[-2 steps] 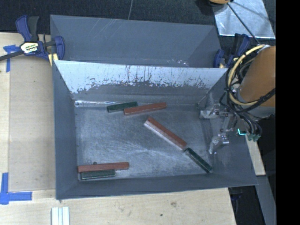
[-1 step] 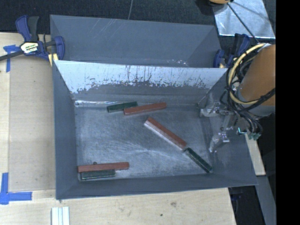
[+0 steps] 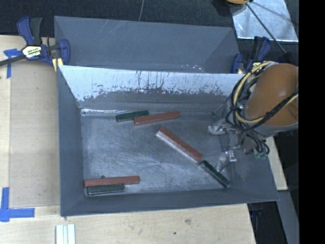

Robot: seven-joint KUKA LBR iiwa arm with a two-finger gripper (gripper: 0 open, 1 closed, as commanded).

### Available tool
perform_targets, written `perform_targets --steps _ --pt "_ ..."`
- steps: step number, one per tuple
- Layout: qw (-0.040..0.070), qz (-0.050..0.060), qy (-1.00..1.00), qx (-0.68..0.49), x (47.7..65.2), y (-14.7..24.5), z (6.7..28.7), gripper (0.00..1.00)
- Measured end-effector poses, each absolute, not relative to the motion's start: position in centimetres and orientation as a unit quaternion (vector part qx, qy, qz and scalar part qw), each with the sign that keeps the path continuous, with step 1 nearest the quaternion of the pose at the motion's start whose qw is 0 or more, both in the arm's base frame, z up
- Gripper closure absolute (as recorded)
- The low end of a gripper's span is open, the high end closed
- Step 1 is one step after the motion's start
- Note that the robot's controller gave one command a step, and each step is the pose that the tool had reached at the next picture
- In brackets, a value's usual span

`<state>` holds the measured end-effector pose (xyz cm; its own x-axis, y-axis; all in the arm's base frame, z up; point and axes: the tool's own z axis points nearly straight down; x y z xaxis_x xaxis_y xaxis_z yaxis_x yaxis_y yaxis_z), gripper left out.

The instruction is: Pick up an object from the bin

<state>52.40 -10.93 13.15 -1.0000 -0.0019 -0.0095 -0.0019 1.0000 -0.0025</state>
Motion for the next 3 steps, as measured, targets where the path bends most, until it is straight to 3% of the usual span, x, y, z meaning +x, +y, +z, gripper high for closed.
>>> perform_targets --steps 1,2,3 --pt "0.013 -0.001 0.999 0.04 53.1 -5.6 7.7 1.0" --pt "0.013 -0.001 0.999 0.04 53.1 -5.6 7.7 1.0" --pt "0.006 0.0 1.0 0.024 55.0 -4.0 26.4 1.0"
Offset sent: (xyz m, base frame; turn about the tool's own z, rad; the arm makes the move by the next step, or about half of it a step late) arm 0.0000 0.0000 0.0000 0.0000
